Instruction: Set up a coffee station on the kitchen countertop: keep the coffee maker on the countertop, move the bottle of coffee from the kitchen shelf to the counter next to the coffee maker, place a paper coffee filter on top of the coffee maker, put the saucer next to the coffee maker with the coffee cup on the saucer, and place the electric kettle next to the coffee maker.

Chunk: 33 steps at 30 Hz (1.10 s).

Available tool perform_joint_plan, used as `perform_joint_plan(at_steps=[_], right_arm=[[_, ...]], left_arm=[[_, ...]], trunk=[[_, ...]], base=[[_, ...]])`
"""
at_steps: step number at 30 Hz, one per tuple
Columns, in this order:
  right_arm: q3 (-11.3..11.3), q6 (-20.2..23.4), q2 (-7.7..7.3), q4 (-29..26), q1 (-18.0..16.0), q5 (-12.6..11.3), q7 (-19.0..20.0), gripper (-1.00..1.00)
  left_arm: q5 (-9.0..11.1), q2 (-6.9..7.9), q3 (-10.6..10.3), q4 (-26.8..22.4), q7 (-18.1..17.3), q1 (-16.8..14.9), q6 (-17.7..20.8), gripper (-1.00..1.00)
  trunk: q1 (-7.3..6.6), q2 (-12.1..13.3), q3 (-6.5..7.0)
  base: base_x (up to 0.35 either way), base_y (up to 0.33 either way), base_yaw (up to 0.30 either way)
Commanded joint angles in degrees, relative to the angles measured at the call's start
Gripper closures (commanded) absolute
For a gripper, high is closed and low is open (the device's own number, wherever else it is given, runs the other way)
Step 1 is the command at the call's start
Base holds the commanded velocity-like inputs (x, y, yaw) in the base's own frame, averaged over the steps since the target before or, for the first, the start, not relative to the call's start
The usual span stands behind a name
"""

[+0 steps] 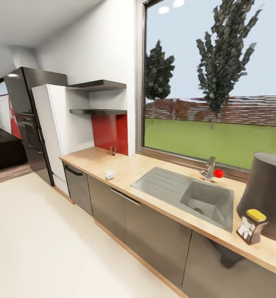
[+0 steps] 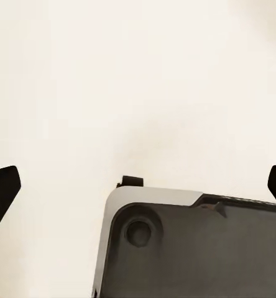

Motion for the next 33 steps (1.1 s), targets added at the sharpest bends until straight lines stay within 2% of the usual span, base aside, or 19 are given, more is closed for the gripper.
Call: perform_joint_plan(at_steps=[1,7,11,33], right_arm=[[0.5,0.1,0.01,0.0,0.0,-0.6,-0.1,-1.0],[0.5,0.0,-0.47,0.0,0.0,-0.4,0.2,-1.0],[0.7,0.0,-1.71,0.1,0.0,-0.2,0.2,-1.0],[0.7,0.0,-1.84,0.1,0.1,-0.2,0.3,-1.0]], left_arm=[[0.6,0.03,-0.4,0.1,-0.2,0.0,-0.2,-1.0],[0.6,0.03,-0.4,0.1,-0.2,0.0,-0.2,-1.0],[0.6,-0.05,-0.4,0.1,-0.2,0.0,-0.2,-1.0],[0.6,-0.06,-0.4,0.3,-0.2,0.0,-0.2,-1.0]], trunk=[[0.04,0.0,-0.02],[0.04,0.0,-0.02],[0.04,0.0,-0.02],[0.04,0.0,-0.02]], base=[[0.247,0.251,0.139],[0.251,0.247,0.043],[0.253,0.246,0.005],[0.245,0.249,0.0]])
